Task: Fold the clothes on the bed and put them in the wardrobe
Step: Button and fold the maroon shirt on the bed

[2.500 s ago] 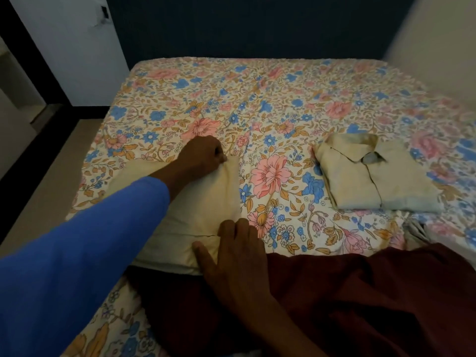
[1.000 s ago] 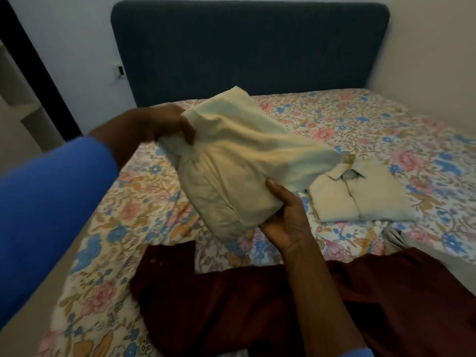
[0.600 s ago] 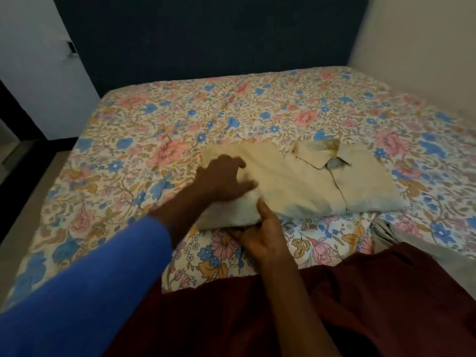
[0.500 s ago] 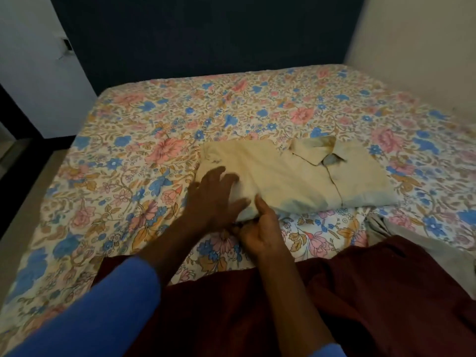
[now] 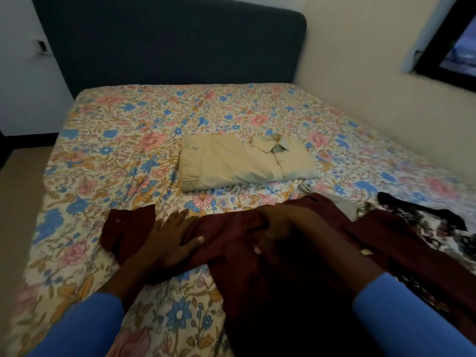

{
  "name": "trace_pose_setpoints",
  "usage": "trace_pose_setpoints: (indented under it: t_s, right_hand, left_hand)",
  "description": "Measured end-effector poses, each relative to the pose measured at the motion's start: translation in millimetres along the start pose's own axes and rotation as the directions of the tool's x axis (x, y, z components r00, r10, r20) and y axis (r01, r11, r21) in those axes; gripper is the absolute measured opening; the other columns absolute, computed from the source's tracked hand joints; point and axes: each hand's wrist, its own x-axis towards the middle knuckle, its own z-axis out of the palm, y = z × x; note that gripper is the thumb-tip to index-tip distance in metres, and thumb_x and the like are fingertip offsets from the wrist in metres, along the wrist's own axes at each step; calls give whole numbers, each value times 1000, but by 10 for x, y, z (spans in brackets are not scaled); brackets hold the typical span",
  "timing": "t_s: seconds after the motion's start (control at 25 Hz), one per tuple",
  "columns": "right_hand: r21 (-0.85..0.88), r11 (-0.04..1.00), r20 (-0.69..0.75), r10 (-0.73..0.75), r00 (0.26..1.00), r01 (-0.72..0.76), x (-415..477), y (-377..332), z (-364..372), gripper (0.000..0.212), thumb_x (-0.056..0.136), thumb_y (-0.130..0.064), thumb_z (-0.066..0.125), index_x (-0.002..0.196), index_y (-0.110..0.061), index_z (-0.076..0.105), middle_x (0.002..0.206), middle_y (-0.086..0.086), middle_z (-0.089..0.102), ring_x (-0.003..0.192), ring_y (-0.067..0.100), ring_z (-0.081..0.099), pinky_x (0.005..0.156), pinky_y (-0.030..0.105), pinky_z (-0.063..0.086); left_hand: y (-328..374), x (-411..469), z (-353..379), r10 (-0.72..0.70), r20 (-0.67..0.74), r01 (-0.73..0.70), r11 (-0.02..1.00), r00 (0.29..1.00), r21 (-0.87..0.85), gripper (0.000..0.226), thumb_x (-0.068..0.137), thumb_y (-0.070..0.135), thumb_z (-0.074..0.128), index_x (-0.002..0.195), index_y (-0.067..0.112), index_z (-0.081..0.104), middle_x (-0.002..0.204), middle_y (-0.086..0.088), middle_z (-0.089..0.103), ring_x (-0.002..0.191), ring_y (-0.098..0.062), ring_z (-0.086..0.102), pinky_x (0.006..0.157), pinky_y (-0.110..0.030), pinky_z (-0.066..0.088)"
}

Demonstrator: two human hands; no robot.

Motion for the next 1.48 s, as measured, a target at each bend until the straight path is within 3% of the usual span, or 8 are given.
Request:
trace_pose_setpoints:
  t_s: [0.12,0.4,0.72,0.88,1.04,1.2,1.36,1.48]
  right_hand:
    - [-306,946,-85,82,993,-104,-193,274,388,75,83,-45,80,147,-25,46,147,8,54,128,31,57,102,44,50]
    - [-69,996,-598,-91,796,61,-131,-385,92,12,90,-16,65,93,-8,74,95,14,73,89,32,69,71,35,53]
    - [80,920,-865,-128,485,384,-101,-2283,-716,15,94,-16,59,93,-8,72,93,11,73,89,28,68,80,42,57]
    - [508,619,-533,-321,783,599,178,-3184,-649,24,96,-26,70,107,-4,73,92,7,73,81,20,68,73,32,57]
    - [-260,829,1,-512,859,495,673,-2955,255,55,98,-40,67,145,-15,54,132,7,65,117,22,63,85,21,44]
    - [-315,833,-325,-545,773,455,827,-2500,783,38,94,-36,68,127,-18,65,123,9,70,111,29,66,90,35,51]
    - [485,720,-228,-443,867,496,397,-2260,735,26,98,-38,70,95,-15,81,81,1,76,67,15,69,62,28,54]
    - [302,854,-387,-296,873,423,359,-2080,670,27,101,-33,64,90,-14,79,76,0,75,67,14,68,59,24,48]
  left_hand:
    - [-28,-255,37,20,-41,-22,999,999,-38,122,64,104,-4,163,36,19,173,3,10,159,-17,3,128,-50,0]
    - [-180,-823,159,25,-253,-110,939,967,-327,93,79,96,35,152,38,42,158,10,42,145,-11,38,120,-48,33]
    - [-328,-1092,-93,-166,-384,-323,306,908,-896,69,83,72,67,144,44,49,141,19,60,132,-1,55,112,-39,46]
    - [-682,-998,-330,-359,-287,-355,-141,888,-924,77,84,55,79,148,23,50,144,-3,62,128,-24,63,105,-48,51]
    - [-983,-1005,-395,-687,58,-92,-179,724,-980,46,85,17,79,123,8,54,121,-17,67,98,-29,70,80,-40,59]
    - [-1053,-1030,-490,-751,60,-37,-112,658,-993,47,90,10,64,133,10,47,109,-5,56,94,-23,58,81,-37,54]
    - [-1133,-1041,-494,-844,45,-109,-122,534,-987,59,87,11,55,145,8,46,126,-12,60,103,-30,59,92,-41,53]
    - [-1130,-1071,-518,-896,-4,-68,-29,445,-997,59,92,12,53,150,9,41,135,-15,58,108,-32,57,90,-38,48]
